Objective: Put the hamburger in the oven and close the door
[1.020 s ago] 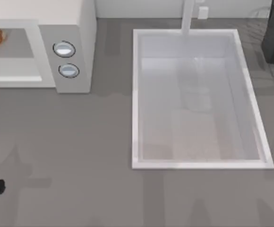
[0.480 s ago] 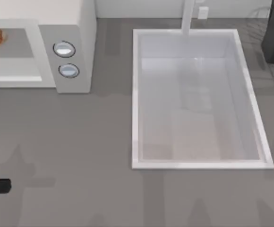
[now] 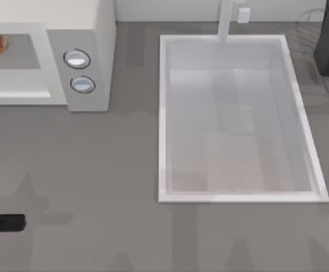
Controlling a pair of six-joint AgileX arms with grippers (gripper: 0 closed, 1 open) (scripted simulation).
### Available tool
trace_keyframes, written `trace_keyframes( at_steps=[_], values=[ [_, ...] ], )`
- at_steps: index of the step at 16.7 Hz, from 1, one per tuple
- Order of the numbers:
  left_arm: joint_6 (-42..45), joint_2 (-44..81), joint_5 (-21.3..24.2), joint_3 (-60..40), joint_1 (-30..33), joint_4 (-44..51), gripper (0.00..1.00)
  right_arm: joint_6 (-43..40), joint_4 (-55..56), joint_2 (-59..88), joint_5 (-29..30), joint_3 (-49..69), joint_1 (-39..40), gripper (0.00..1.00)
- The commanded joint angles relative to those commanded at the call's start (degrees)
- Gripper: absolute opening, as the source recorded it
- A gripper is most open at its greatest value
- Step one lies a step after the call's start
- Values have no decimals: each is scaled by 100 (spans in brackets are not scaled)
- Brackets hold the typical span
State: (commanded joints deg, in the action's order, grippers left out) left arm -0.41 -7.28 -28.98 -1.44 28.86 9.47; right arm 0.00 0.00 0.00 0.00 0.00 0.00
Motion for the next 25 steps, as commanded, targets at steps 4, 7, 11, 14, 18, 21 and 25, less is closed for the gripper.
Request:
trace_keyframes(
  at_steps=[4,7,11,14,18,21,25],
  values=[
    [76,141,127,-141,-162,62,0,0,0,0,0,0,0,100],
    [388,781,551,-623,-721,261,0,0,0,0,0,0,0,100],
    [1090,2227,1489,-1693,-1960,711,0,0,0,0,0,0,0,100],
    [1769,3620,2376,-2709,-3131,1144,0,0,0,0,0,0,0,100],
    [2776,5672,3659,-4192,-4825,1788,0,0,0,0,0,0,0,100],
    [3535,7205,4600,-5293,-6068,2275,0,0,0,0,0,0,0,100],
    [4444,9031,5698,-6596,-7518,2861,0,0,0,0,0,0,0,100]
  ],
)
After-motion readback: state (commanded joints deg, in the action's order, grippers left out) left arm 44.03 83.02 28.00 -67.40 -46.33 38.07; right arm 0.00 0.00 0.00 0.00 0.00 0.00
